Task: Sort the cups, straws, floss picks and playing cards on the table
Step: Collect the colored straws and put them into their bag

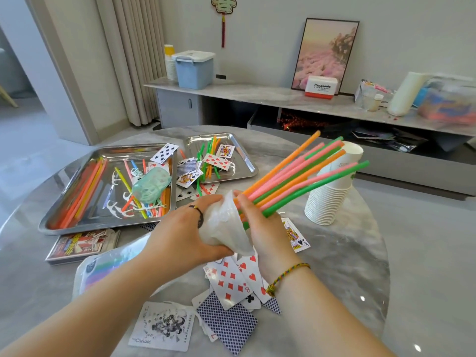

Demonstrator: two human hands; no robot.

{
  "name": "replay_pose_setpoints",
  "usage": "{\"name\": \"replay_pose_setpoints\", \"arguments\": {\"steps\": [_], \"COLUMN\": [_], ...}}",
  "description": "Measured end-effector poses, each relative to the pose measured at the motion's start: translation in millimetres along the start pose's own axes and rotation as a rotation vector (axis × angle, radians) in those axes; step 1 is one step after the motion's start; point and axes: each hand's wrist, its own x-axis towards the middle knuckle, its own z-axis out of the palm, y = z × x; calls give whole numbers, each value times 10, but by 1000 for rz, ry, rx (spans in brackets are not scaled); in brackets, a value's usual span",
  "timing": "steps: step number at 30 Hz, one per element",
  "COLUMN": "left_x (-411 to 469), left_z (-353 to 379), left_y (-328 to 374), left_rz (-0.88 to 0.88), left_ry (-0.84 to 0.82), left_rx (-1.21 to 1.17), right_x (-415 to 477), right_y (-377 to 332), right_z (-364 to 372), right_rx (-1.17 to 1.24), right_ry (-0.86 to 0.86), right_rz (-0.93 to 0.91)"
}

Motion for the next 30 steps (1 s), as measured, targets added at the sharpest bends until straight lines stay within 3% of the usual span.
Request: {"name": "replay_pose_setpoints", "arguments": {"steps": [6,11,21,26,30], "left_x": [12,3,-23,-19,-48], "left_z": [-69,-95,37,6,-20], "left_y": [-31,-47,-59,-74,-69], "left_rz": [-38,-46,-8,4,-3], "left_ry": [-10,-34,-44,-51,-89], "left_rx": [-65,-89,58,121,182], "right_x": [12,126,131,162,120], "right_y": [4,-67,-41,-87,-132], "right_z": [-64,-211,-135,-275,-292], "right_rx": [231,517,318,4,152], "right_ry": [-238,-154,22,124,183], "right_rz": [-53,-108,-81,-82,-120]}}
